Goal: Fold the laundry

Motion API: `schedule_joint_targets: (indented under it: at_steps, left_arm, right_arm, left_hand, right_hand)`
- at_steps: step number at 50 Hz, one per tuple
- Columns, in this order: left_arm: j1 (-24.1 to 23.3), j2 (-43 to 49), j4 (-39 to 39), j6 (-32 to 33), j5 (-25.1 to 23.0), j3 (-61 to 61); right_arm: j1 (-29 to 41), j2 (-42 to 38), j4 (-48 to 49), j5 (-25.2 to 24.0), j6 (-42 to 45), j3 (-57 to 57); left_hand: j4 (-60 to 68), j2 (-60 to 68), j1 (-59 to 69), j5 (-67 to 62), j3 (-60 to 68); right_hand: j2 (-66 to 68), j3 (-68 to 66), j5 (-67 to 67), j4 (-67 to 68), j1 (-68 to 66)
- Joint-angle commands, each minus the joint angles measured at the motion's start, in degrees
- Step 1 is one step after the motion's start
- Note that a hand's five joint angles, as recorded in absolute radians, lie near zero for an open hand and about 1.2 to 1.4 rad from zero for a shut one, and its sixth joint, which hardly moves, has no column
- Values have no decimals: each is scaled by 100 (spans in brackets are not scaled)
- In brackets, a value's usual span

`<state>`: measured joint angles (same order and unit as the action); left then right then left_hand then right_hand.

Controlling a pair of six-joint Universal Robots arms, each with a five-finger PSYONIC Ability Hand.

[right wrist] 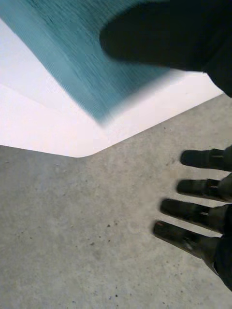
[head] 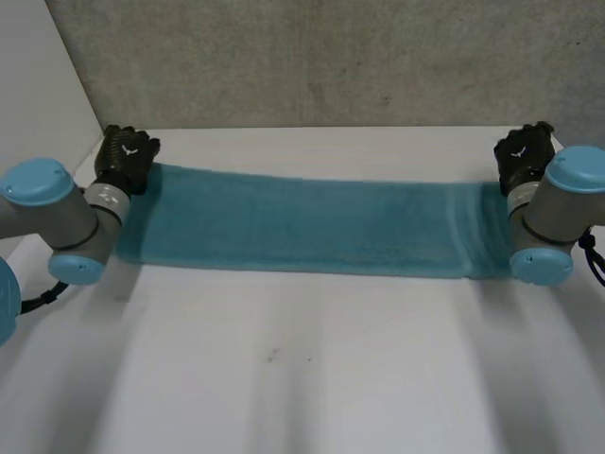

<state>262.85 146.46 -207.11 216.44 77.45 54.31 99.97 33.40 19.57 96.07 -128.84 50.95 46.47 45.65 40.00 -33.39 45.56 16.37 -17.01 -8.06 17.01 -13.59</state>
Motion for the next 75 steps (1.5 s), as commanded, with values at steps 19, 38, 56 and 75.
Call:
schedule_joint_targets:
  at_steps: [19, 38, 56, 75]
  left_arm:
    - [-531, -3807, -1183, -635, 419, 4533]
    - [-867, -4371, 172, -2914, 841, 5300]
    - [-849, -4380, -5, -2923, 1026, 5441]
    - [-858, -4380, 4, -2923, 1026, 5458]
  right_arm:
    - [-794, 3682, -1752, -1123, -2251, 3122]
    - [-1806, 2488, -1800, -2628, -2462, 3536]
    - [-1929, 2039, -1263, -2619, -2462, 3343]
    - [-1929, 1705, -1263, -2602, -2400, 3018]
  left_hand:
    - [-3475, -3393, -2827, 3166, -3383]
    - [-3323, -3241, -2675, 3015, -3232]
    - [-3323, -3241, -2675, 3015, -3232]
    - [-3340, -3258, -2692, 3032, -3248]
  right_hand:
    - [-637, 701, 806, -701, 359]
    - [1136, -1073, -968, 1073, -1414]
    - [2415, -2351, -2246, 2351, -2693]
    - [5604, -5541, -5436, 5541, -5882]
